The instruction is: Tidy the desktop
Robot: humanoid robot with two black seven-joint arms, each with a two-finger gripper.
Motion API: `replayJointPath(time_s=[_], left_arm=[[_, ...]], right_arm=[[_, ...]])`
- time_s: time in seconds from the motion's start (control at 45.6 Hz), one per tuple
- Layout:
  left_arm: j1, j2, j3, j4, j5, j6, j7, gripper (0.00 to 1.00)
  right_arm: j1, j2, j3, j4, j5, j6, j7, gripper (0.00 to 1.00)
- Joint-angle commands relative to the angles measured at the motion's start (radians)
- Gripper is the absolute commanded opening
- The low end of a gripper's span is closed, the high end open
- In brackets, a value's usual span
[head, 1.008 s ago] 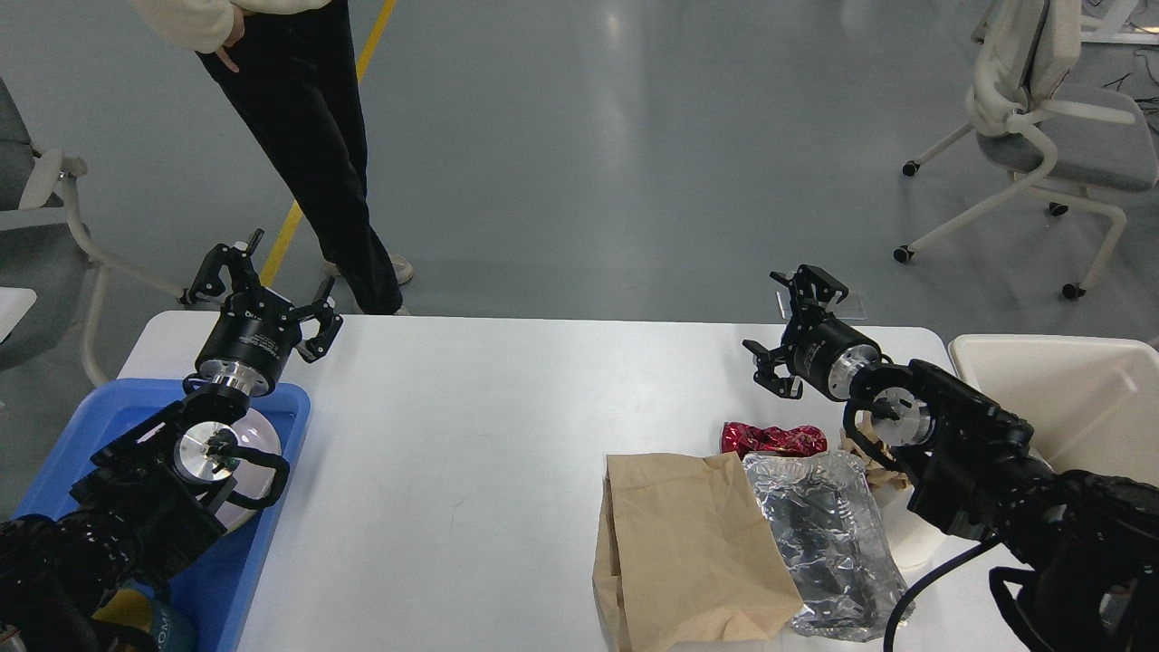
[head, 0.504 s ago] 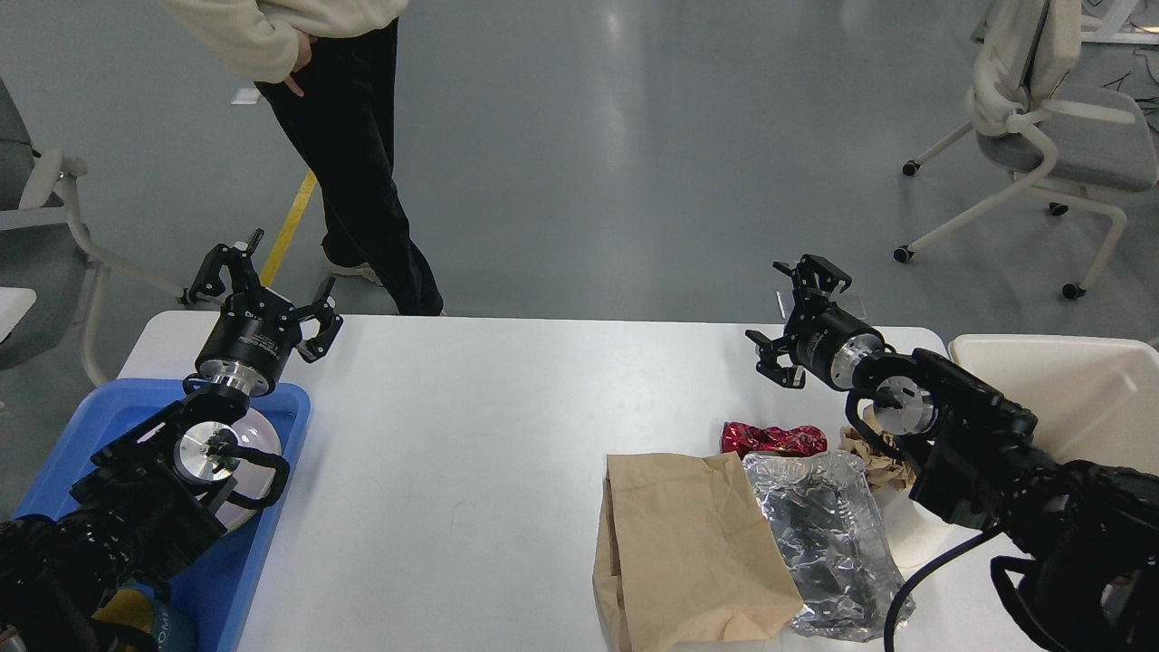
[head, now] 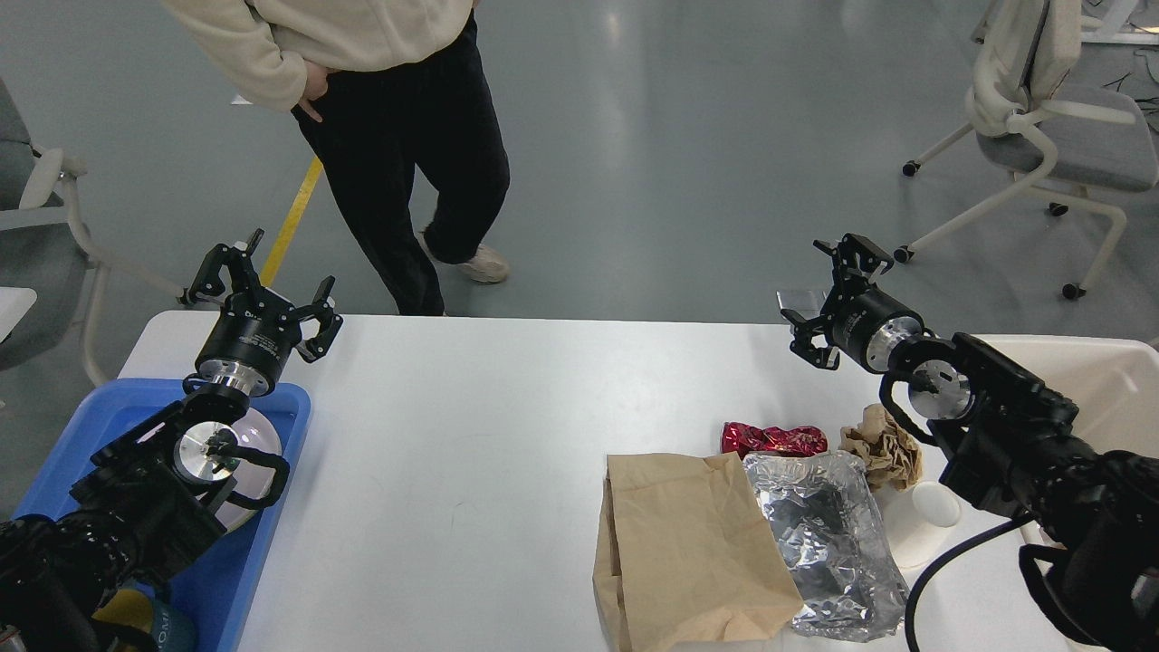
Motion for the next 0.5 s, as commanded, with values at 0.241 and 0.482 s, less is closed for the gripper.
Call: replayJointPath(time_s=[0.241,0.482], left_arm=[[0.000,0.000,0.000,0.000,0.000,0.000,0.000,0.97],[0.000,0.000,0.000,0.000,0.000,0.000,0.000,0.97]], right_arm=[[-0.003,0.022,0.002,-0.003,0.000,-0.001,0.001,1.00],[-0.005,0.017,0.002,-0.008,0.000,-0.004,0.001,1.00]])
